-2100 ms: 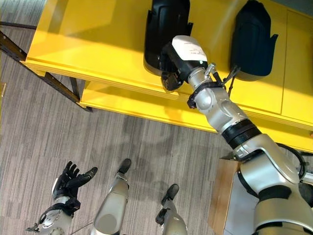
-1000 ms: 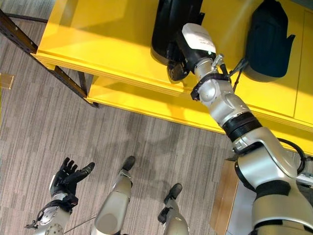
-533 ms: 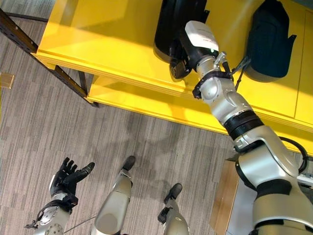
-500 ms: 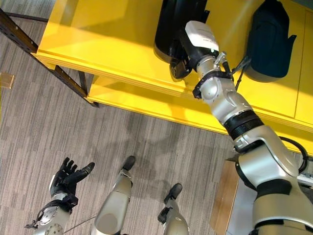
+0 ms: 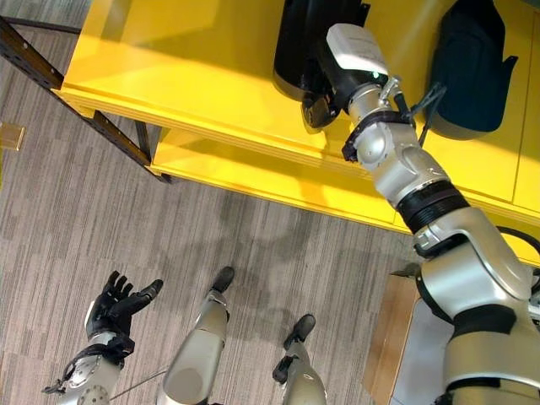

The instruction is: Move parts from the plastic box to the shelf.

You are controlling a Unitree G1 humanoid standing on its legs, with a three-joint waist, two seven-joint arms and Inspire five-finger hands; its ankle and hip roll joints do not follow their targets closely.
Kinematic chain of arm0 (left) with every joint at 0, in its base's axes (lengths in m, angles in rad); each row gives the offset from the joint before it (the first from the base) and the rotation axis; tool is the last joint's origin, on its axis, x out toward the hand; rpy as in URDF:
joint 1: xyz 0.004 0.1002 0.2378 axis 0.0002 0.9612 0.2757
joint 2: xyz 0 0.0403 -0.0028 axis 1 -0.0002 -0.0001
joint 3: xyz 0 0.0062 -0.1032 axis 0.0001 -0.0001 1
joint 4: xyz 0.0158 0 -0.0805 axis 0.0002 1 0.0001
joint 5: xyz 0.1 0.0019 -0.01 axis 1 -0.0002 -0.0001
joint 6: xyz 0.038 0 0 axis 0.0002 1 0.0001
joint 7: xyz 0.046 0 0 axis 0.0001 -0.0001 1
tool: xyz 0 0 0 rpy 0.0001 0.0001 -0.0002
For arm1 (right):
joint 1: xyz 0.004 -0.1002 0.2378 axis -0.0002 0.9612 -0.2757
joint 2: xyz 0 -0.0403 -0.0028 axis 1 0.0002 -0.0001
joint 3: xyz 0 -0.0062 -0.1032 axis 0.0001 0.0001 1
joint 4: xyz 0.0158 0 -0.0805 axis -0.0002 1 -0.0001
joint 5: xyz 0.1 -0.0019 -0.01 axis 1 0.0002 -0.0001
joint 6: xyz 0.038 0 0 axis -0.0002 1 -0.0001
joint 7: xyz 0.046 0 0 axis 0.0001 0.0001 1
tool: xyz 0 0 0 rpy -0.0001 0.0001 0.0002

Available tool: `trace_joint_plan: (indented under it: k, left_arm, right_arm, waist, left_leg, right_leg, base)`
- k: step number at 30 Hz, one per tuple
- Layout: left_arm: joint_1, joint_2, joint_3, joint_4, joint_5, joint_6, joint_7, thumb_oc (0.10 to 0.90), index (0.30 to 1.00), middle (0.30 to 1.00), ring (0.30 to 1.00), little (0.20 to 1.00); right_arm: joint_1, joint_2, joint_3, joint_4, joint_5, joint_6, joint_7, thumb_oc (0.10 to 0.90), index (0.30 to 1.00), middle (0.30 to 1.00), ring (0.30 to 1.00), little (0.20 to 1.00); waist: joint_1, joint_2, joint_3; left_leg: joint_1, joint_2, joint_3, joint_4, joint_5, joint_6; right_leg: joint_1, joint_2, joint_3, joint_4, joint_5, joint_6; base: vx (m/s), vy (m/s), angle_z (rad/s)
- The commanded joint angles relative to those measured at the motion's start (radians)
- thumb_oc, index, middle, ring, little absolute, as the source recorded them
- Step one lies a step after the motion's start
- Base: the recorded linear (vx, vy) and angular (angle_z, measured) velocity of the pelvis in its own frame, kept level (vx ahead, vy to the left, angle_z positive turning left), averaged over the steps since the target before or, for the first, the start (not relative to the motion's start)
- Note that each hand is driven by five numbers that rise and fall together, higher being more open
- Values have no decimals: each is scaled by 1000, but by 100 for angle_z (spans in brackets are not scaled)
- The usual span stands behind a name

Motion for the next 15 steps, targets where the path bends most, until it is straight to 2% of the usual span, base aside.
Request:
trace_joint_plan:
  k: [1, 4, 5, 6, 7, 15]
  left_arm:
    - [51, 89, 18, -71, 4, -86, -10, 900, 1000, 1000, 1000, 1000]
    - [48, 92, 18, -69, 5, -86, -10, 900, 1000, 1000, 1000, 1000]
    - [48, 92, 20, -65, 4, -86, -10, 900, 1000, 1000, 1000, 1000]
    - [48, 92, 20, -65, 4, -86, -10, 900, 1000, 1000, 1000, 1000]
    - [49, 92, 21, -66, 4, -87, -10, 900, 1000, 1000, 1000, 1000]
    - [49, 92, 27, -58, 8, -82, -6, 900, 1000, 1000, 1000, 1000]
  right_arm:
    - [-169, -78, 36, -20, -13, -17, -57, 400, 300, 300, 300, 300]
    - [-169, -75, 30, -20, -8, -18, -58, 400, 300, 300, 300, 300]
    - [-164, -75, 22, -23, -3, -16, -57, 600, 580, 580, 580, 580]
    - [-164, -75, 22, -23, -3, -16, -57, 655, 657, 657, 657, 657]
    - [-163, -76, 21, -23, -3, -16, -57, 900, 1000, 1000, 1000, 1000]
    - [-147, -60, -3, -46, 13, -18, -59, 900, 1000, 1000, 1000, 1000]
  waist:
    - [-4, -11, -44]
    - [-6, -10, -45]
    - [-7, -9, -46]
    - [-7, -9, -46]
    - [-7, -8, -46]
    - [-10, -5, -51]
  left_leg:
    - [-11, 13, 33, -68, 51, 39]
    - [-10, 13, 34, -67, 51, 39]
    - [-9, 12, 33, -67, 51, 39]
    - [-9, 12, 33, -67, 51, 39]
    - [-9, 11, 33, -67, 51, 39]
    - [-3, 14, 34, -73, 55, 39]
  right_leg:
    - [75, -81, -34, 101, -65, 39]
    - [76, -81, -33, 102, -66, 38]
    - [76, -81, -34, 104, -67, 38]
    - [76, -81, -34, 104, -67, 38]
    - [76, -81, -33, 104, -67, 37]
    - [76, -81, -35, 106, -70, 37]
  base:
    - [0, 0, 0]
    - [0, 0, 0]
    - [0, 0, 0]
    - [0, 0, 0]
    - [0, 0, 0]
    - [0, 0, 0]
